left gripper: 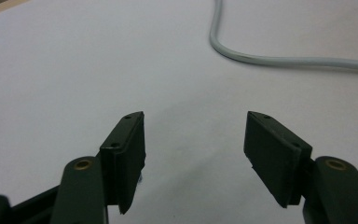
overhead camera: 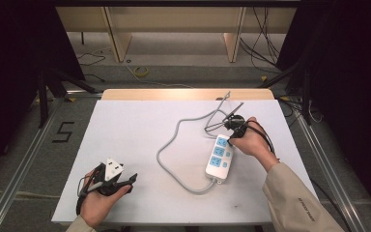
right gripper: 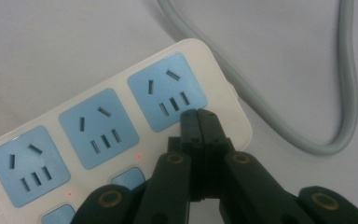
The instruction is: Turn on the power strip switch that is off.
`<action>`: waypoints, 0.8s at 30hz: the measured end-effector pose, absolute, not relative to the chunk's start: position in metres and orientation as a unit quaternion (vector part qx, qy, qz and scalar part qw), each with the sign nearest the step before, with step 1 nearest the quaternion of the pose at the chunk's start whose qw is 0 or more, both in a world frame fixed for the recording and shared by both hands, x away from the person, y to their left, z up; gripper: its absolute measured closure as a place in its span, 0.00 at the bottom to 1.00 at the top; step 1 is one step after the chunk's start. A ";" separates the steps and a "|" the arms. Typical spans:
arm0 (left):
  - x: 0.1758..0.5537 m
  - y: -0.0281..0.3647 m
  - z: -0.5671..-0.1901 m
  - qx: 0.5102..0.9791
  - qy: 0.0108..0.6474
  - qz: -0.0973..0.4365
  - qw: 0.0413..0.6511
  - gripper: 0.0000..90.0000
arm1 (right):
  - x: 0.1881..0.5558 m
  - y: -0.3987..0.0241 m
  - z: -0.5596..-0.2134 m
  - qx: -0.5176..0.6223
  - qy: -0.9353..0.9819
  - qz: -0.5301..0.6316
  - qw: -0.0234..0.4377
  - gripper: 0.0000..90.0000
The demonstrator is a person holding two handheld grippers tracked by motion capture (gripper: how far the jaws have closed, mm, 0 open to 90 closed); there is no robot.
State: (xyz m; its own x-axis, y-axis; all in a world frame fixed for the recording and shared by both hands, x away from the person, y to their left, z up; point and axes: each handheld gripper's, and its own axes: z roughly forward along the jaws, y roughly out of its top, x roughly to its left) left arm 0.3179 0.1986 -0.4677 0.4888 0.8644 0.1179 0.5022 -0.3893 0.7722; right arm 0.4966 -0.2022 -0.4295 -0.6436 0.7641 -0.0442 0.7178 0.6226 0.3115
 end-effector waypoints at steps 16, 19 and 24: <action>0.318 0.198 -0.468 0.791 0.432 0.262 0.345 0.43 | 0.495 -0.202 -0.429 0.410 0.897 0.135 0.092 1.00; 0.318 0.198 -0.468 0.791 0.432 0.262 0.345 0.43 | 0.495 -0.202 -0.429 0.408 0.898 0.136 0.093 1.00; 0.318 0.199 -0.468 0.791 0.433 0.262 0.344 0.43 | 0.494 -0.202 -0.429 0.405 0.899 0.138 0.092 1.00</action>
